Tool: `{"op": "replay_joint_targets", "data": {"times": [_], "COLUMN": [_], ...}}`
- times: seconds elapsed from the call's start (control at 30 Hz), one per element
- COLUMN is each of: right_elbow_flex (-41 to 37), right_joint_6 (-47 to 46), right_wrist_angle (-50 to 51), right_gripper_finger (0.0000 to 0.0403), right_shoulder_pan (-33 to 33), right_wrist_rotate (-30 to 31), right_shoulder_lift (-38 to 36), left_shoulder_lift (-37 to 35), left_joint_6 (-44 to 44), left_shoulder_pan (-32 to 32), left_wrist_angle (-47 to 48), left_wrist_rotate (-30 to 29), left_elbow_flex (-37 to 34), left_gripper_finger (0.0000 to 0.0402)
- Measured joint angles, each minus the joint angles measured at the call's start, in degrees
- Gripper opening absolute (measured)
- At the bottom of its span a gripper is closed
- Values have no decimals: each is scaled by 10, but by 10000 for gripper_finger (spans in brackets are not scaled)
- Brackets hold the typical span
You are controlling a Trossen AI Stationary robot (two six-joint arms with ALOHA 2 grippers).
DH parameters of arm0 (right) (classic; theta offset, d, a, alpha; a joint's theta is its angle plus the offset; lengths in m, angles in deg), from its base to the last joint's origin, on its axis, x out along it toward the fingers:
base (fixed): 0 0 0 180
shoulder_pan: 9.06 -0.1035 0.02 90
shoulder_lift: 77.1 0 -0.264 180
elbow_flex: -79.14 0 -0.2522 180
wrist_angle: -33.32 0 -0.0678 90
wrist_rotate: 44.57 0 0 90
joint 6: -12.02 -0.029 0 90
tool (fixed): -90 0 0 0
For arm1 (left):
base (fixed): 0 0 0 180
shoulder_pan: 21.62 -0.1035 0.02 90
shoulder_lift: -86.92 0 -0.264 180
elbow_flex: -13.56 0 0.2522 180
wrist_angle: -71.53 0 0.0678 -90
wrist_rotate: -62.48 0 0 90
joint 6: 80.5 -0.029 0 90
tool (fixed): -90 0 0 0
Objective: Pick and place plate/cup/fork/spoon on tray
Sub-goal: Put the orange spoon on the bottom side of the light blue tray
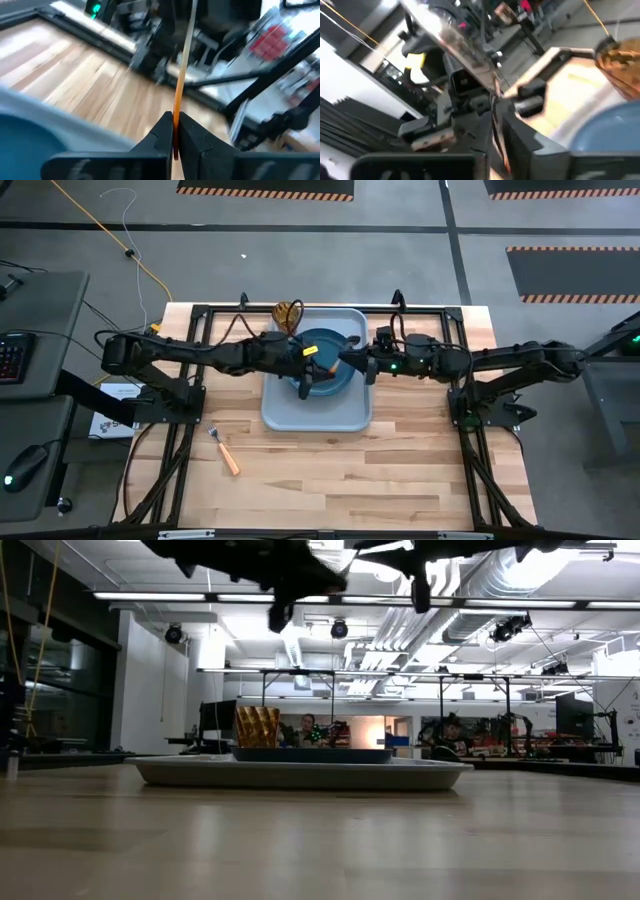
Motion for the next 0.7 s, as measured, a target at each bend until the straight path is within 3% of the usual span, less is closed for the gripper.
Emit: {"op": "replay_joint_targets", "data": {"times": [0.3, 0.47, 0.7], "right_elbow_flex": [39, 85, 125], "right_joint_6": [45, 100, 145], "right_wrist_angle": [231, 320, 340], "right_gripper_finger": [176, 211, 215], "right_shoulder_pan": [4, 4, 4], "right_wrist_rotate": [-20, -18, -32], "right_shoulder_lift": [-67, -47, 37], "left_shoulder_lift": [-122, -133, -104], "left_joint_6": [-45, -18, 8], "left_shoulder_pan": [-52, -61, -45], "left_wrist_angle": [287, 437, 430], "left_wrist_rotate": [33, 102, 111], "left_elbow_flex": [0, -1, -1], "left_gripper_finger": [2, 1, 1]}}
